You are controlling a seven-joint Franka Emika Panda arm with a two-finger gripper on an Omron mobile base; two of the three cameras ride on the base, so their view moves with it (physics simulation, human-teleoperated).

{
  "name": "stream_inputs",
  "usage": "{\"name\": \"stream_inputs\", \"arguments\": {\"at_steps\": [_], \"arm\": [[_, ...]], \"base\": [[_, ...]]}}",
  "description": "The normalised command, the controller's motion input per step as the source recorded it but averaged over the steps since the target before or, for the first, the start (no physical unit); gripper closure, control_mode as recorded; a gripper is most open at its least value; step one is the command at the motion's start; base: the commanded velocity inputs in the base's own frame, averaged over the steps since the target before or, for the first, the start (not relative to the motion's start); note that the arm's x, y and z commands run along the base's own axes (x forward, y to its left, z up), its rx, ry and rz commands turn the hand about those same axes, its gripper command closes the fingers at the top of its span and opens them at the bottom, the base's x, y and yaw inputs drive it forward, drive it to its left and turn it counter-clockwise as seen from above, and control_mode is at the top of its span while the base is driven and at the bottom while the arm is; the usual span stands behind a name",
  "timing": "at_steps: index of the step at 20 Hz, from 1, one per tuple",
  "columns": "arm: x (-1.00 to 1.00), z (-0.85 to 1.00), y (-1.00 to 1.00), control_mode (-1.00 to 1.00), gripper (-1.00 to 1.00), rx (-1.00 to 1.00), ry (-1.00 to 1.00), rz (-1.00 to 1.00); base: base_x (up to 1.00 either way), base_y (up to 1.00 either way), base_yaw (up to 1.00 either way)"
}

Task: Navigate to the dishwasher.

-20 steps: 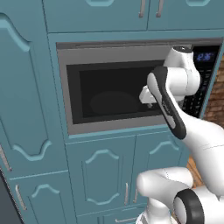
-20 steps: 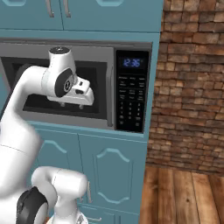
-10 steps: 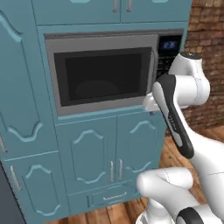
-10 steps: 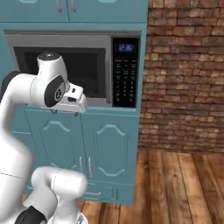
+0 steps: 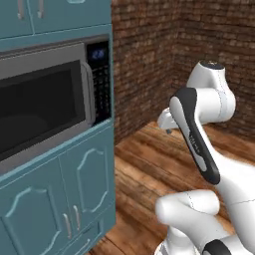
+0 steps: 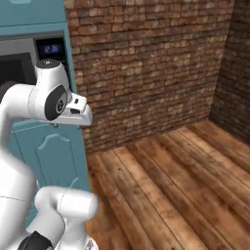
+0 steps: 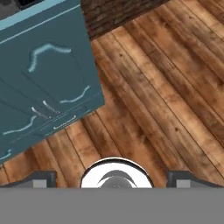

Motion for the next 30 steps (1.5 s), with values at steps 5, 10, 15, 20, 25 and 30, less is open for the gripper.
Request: {"name": "stream_inputs", "arguments": {"at_steps": [5, 10, 15, 20, 25, 30], "arm": [[0.0, 0.0, 0.0, 1.0, -1.0, 0.0, 0.0, 0.0], [0.0, 0.0, 0.0, 1.0, -1.0, 0.0, 0.0, 0.0], [0.0, 0.0, 0.0, 1.0, -1.0, 0.0, 0.0, 0.0], [0.0, 0.0, 0.0, 1.0, -1.0, 0.0, 0.0, 0.0], [0.0, 0.0, 0.0, 1.0, -1.0, 0.0, 0.0, 0.0], [0.0, 0.0, 0.0, 1.0, -1.0, 0.0, 0.0, 0.0]], "base": [[0.0, 0.0, -0.97], [0.0, 0.0, -1.0], [0.0, 0.0, -1.0], [0.0, 0.0, -1.0], [0.0, 0.0, -1.0], [0.0, 0.0, -1.0]]}}
